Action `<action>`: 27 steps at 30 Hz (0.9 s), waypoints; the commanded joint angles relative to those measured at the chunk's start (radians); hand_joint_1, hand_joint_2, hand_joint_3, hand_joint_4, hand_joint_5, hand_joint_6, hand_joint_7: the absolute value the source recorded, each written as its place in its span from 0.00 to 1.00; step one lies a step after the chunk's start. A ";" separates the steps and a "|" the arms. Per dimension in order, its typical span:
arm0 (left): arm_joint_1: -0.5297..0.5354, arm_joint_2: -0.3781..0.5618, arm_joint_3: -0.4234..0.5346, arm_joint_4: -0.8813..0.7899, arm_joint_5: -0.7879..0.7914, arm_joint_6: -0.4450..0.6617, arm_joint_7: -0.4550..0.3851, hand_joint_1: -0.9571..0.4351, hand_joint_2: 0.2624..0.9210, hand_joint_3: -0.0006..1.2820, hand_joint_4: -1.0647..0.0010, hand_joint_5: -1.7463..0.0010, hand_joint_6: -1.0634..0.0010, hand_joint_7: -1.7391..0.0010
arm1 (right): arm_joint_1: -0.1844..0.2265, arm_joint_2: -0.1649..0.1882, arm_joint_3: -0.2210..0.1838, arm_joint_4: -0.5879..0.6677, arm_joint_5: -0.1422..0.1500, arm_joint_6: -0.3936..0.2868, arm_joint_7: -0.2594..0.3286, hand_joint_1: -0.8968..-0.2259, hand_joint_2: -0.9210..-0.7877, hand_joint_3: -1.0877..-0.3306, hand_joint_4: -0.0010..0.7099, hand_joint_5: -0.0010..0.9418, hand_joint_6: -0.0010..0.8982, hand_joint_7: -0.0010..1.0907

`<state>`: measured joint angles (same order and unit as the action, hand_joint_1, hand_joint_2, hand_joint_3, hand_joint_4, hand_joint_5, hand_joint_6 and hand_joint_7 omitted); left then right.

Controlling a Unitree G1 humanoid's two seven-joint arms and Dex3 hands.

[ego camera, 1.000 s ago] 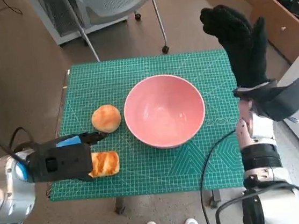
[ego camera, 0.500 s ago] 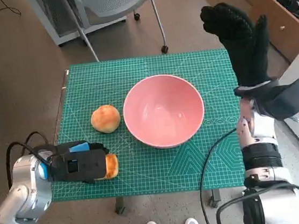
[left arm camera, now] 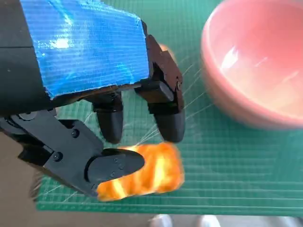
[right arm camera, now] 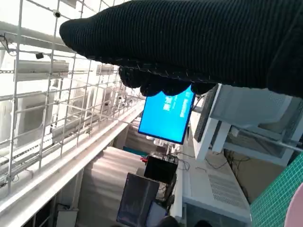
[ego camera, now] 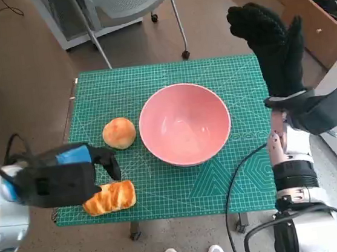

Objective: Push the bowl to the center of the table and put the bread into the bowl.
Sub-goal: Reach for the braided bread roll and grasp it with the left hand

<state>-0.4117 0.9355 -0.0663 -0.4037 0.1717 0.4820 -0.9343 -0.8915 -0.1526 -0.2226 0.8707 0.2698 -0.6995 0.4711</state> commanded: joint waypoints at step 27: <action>-0.207 -0.130 0.068 0.032 -0.048 -0.044 0.208 0.69 0.90 0.10 0.26 0.38 0.35 0.38 | 0.034 -0.015 -0.008 -0.019 0.000 -0.003 -0.001 0.35 0.00 0.48 0.31 0.00 0.34 0.07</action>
<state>-0.6216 0.7816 0.0037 -0.3574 0.1397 0.4233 -0.7003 -0.8849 -0.1579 -0.2299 0.8540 0.2710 -0.7097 0.4708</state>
